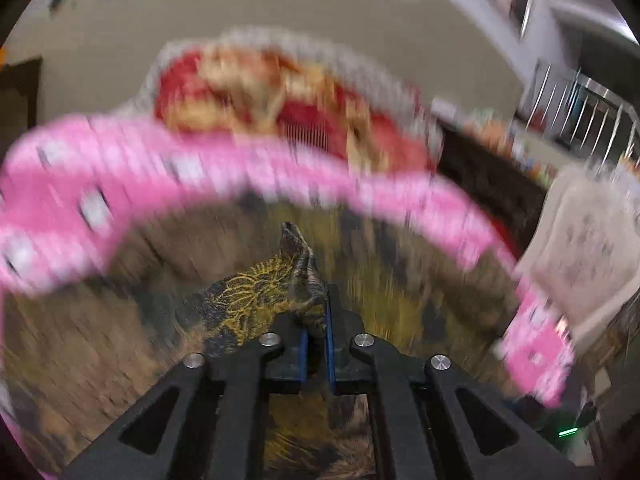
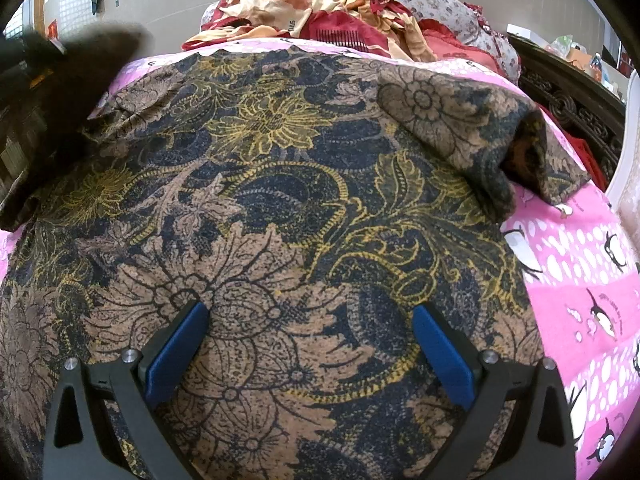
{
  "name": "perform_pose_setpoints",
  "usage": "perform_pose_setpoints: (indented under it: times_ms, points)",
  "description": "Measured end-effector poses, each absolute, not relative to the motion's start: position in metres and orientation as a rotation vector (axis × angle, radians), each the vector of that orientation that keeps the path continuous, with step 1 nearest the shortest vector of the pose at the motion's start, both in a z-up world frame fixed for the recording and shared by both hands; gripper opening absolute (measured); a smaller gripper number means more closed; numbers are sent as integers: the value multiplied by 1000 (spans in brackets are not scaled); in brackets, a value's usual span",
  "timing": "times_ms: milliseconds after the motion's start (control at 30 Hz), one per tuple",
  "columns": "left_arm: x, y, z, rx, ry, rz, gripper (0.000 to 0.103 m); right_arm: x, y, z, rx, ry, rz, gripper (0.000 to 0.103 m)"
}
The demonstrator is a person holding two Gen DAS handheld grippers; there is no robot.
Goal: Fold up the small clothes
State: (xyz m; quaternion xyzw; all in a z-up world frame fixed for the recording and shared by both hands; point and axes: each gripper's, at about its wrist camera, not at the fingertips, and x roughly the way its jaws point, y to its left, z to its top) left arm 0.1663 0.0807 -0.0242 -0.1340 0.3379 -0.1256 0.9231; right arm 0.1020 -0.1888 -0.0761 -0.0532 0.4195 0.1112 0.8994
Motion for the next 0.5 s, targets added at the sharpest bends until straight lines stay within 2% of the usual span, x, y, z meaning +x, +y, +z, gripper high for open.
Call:
perform_pose_setpoints:
  times_ms: [133,300,367,500]
  points:
    - [163,60,-70,-237,821,-264,0,103,-189,-76,-108,868,232,103]
    - [121,63,-57,-264,807,-355,9,106,-188,-71,-112,897,236,101]
    - [102,67,-57,-268,810,-378,10,111,-187,-58,-75,905,281,98]
    - [73,80,-66,-242,837,-372,10,130,-175,-21,19,832,384,98]
